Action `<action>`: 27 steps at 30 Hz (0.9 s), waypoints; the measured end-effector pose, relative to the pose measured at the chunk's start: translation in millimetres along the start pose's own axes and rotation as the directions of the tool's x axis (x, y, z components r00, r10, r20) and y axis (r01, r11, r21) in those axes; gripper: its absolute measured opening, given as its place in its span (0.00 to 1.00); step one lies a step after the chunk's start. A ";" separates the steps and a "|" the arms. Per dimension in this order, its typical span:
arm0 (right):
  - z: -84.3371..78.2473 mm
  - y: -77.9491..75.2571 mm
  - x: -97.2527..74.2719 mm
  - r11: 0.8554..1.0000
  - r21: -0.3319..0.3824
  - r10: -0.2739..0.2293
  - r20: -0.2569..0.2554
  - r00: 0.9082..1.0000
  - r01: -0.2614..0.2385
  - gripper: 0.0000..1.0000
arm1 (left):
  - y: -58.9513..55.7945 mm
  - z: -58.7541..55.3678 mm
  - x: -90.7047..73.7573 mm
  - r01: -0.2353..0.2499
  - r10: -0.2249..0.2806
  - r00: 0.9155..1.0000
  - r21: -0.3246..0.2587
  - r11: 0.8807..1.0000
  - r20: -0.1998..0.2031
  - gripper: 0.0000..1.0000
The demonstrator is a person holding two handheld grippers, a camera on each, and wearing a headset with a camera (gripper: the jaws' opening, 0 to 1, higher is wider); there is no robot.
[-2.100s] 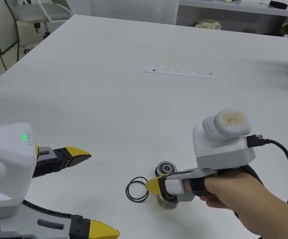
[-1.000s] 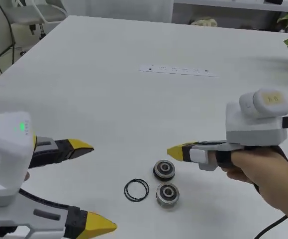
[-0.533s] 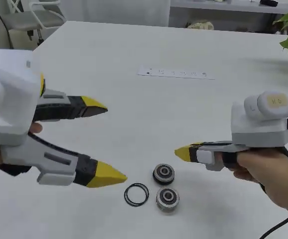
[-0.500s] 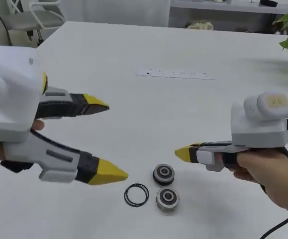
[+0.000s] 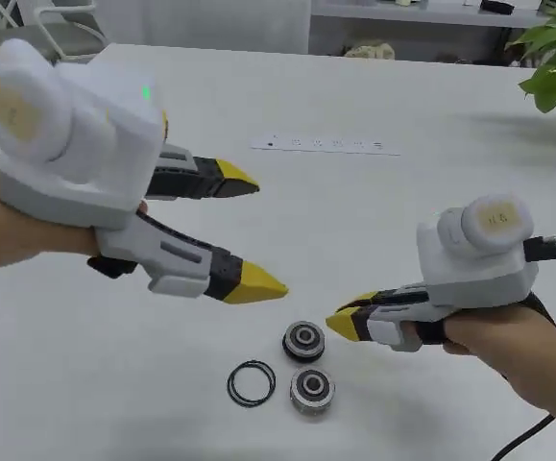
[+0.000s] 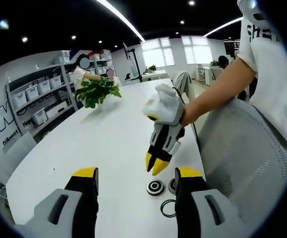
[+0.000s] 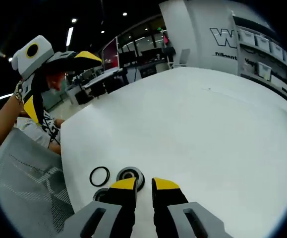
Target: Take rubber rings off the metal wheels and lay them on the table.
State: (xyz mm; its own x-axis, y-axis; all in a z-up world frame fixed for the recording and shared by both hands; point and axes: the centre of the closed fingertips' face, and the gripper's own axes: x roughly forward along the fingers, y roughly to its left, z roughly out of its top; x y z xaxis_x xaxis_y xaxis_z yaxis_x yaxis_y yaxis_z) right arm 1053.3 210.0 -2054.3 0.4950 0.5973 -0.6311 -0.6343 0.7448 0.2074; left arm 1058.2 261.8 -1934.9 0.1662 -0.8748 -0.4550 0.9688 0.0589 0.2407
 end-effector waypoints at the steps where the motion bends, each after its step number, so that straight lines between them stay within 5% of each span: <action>1: -1.1 -0.1 0.3 1.000 -0.006 0.001 -0.005 1.000 -0.001 0.09 | 0.1 -0.8 4.0 0.000 0.000 1.000 0.006 1.000 0.004 0.56; 4: -4.7 -0.1 1.8 1.000 -0.024 0.008 -0.019 1.000 -0.009 0.10 | -1.1 -2.2 19.9 0.015 -0.014 0.999 -0.023 1.000 0.045 0.52; 11: -16.9 1.5 5.4 0.999 -0.041 0.023 -0.060 0.998 -0.025 0.11 | -11.4 -21.7 48.5 0.051 -0.050 0.998 -0.047 0.998 0.031 0.40; 19: -21.2 9.3 8.2 0.995 -0.089 0.043 -0.079 0.996 -0.050 0.15 | -29.4 -60.6 64.9 0.040 -0.042 0.998 -0.049 0.998 -0.048 0.28; 27: -27.9 16.6 13.2 0.986 -0.153 0.048 -0.113 0.992 -0.065 0.21 | -37.2 -82.3 75.4 0.055 -0.060 0.993 -0.050 0.997 -0.103 0.20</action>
State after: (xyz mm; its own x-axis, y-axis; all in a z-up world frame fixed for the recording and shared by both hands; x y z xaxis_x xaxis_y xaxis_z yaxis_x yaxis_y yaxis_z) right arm 1032.7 222.0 -2080.0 0.3941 0.5948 -0.7006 -0.7484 0.6502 0.1311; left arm 1049.8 233.3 -2048.6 0.1256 -0.8227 -0.5544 0.9845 0.0345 0.1719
